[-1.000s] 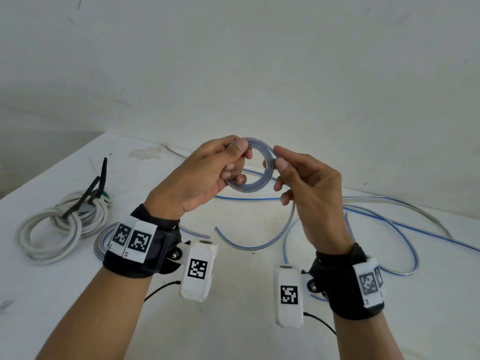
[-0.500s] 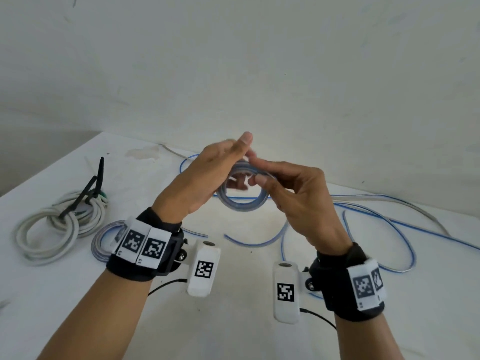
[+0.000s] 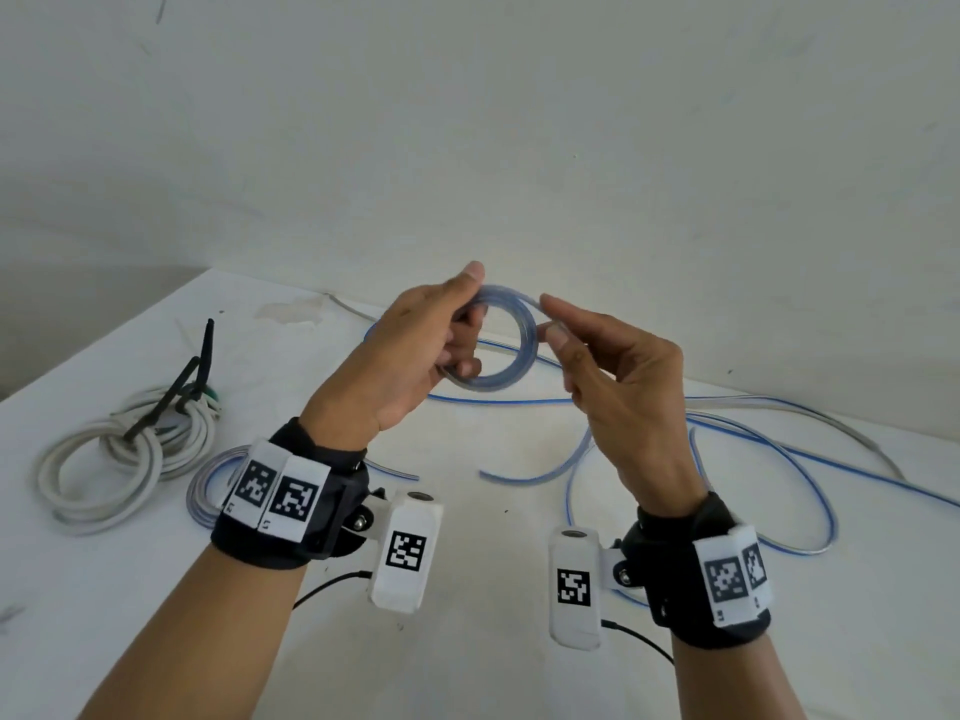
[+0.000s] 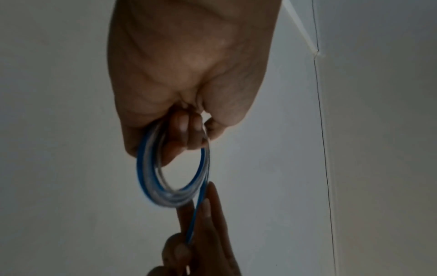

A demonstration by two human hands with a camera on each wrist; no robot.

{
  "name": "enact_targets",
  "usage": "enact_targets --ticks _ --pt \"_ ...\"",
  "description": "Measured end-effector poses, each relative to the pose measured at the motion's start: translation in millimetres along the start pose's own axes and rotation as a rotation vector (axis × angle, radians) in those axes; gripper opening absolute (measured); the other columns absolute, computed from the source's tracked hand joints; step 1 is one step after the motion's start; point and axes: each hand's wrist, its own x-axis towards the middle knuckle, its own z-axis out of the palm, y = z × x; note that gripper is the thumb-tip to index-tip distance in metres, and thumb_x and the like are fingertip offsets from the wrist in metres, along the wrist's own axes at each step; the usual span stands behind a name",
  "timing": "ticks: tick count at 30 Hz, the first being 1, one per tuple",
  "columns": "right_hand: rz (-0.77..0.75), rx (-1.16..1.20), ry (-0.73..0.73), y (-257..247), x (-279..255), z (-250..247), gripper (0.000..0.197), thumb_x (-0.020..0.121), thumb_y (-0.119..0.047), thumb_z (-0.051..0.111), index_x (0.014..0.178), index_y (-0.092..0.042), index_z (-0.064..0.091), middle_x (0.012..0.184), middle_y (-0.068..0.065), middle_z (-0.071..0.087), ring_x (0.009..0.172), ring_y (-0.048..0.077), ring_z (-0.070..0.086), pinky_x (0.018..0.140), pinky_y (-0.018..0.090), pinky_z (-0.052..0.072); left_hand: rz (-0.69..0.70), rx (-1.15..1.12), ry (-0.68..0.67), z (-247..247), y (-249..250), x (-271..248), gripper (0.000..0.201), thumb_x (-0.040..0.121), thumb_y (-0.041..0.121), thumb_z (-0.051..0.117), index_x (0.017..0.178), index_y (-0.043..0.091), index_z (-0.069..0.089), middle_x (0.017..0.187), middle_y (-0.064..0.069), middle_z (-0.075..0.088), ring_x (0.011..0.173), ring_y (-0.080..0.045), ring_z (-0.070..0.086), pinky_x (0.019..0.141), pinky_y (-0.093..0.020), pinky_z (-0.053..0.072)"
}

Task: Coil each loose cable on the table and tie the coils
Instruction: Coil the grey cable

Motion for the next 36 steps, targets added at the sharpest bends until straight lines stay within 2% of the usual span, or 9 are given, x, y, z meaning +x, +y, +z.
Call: enact_targets --ticks 5,10,15,20,24,27,29,32,36 --pt "0.015 0.124 0.084 -1.5 -7.8 24.6 0.032 0.093 -0.01 0.073 0.121 -0.023 0.071 0.09 0.006 0.075 0.063 0.012 0.054 0.055 0.015 0.044 0.042 -0.31 0.067 8.2 -0.2 1.3 0.043 0.108 0.035 0.04 0.071 0.015 0.044 0.053 0.005 0.02 0.045 -0.01 0.018 0.045 -0.021 0.034" --pt "-0.01 0.103 0.159 2.0 -10.8 32.1 0.033 0.093 -0.01 0.074 0.119 -0.03 0.071 0.085 0.004 0.069 0.064 0.016 0.052 0.056 0.022 0.045 0.052 -0.338 0.083 15.2 -7.4 1.6 0.041 0.109 0.032 0.039 0.073 0.013 0.046 0.051 0.004 0.023 0.043 -0.011 0.021 0.047 -0.023 0.039" --pt "-0.017 -0.016 -0.028 0.0 -2.0 6.2 0.029 0.094 -0.013 0.071 0.119 -0.029 0.072 0.098 -0.004 0.077 0.071 0.004 0.06 0.068 0.02 0.045 -0.056 -0.09 -0.085 -0.6 -2.9 3.2 0.043 0.106 0.025 0.033 0.077 0.004 0.058 0.053 -0.007 0.048 0.046 -0.02 0.042 0.063 -0.034 0.055" --pt "-0.013 -0.191 -0.271 -8.9 -2.3 -6.3 0.031 0.096 -0.005 0.065 0.118 -0.025 0.072 0.083 -0.026 0.071 0.068 0.001 0.058 0.065 0.009 0.042 -0.176 0.254 -0.17 4.9 -4.3 -3.3 0.048 0.108 0.034 0.036 0.07 0.01 0.052 0.046 0.002 0.034 0.041 -0.015 0.027 0.059 -0.029 0.05" --pt "-0.018 -0.213 -0.278 -10.7 -3.0 -8.2 0.031 0.097 -0.01 0.066 0.113 -0.035 0.072 0.086 -0.022 0.073 0.073 0.004 0.057 0.069 0.025 0.047 -0.181 0.294 -0.233 0.4 -2.1 -4.7 0.048 0.108 0.035 0.034 0.072 0.011 0.054 0.047 0.003 0.029 0.043 -0.015 0.026 0.06 -0.029 0.05" --pt "-0.005 -0.23 -0.275 -8.9 -3.0 -4.9 0.03 0.097 -0.011 0.065 0.115 -0.034 0.073 0.088 -0.023 0.073 0.085 0.017 0.066 0.076 0.038 0.051 -0.163 0.267 -0.265 -7.0 -2.3 -4.8 0.047 0.109 0.036 0.036 0.077 0.008 0.057 0.047 0.003 0.027 0.045 -0.016 0.028 0.064 -0.03 0.054" --pt "-0.002 -0.237 -0.264 -7.5 -2.7 -3.1 0.029 0.098 -0.011 0.065 0.117 -0.032 0.073 0.093 -0.024 0.074 0.089 0.013 0.067 0.08 0.041 0.052 -0.156 0.235 -0.266 -8.4 -4.3 -4.1 0.046 0.109 0.035 0.037 0.08 0.007 0.058 0.048 0.004 0.026 0.046 -0.015 0.027 0.064 -0.03 0.054" --pt "-0.008 -0.219 -0.223 -4.3 -1.7 -3.1 0.031 0.098 -0.013 0.065 0.116 -0.036 0.072 0.095 -0.02 0.076 0.087 0.008 0.068 0.072 0.036 0.051 -0.133 0.193 -0.22 -6.2 -6.4 -1.1 0.045 0.108 0.036 0.04 0.081 0.006 0.058 0.051 0.005 0.023 0.048 -0.014 0.023 0.062 -0.029 0.048" --pt "0.034 -0.096 -0.086 -1.0 -1.5 -0.6 0.028 0.1 -0.014 0.063 0.12 -0.031 0.072 0.085 -0.005 0.076 0.061 0.012 0.054 0.055 0.021 0.044 -0.079 -0.038 -0.098 -11.1 -1.9 5.0 0.042 0.108 0.033 0.041 0.077 0.008 0.055 0.046 0.009 0.021 0.042 -0.01 0.02 0.056 -0.027 0.041"
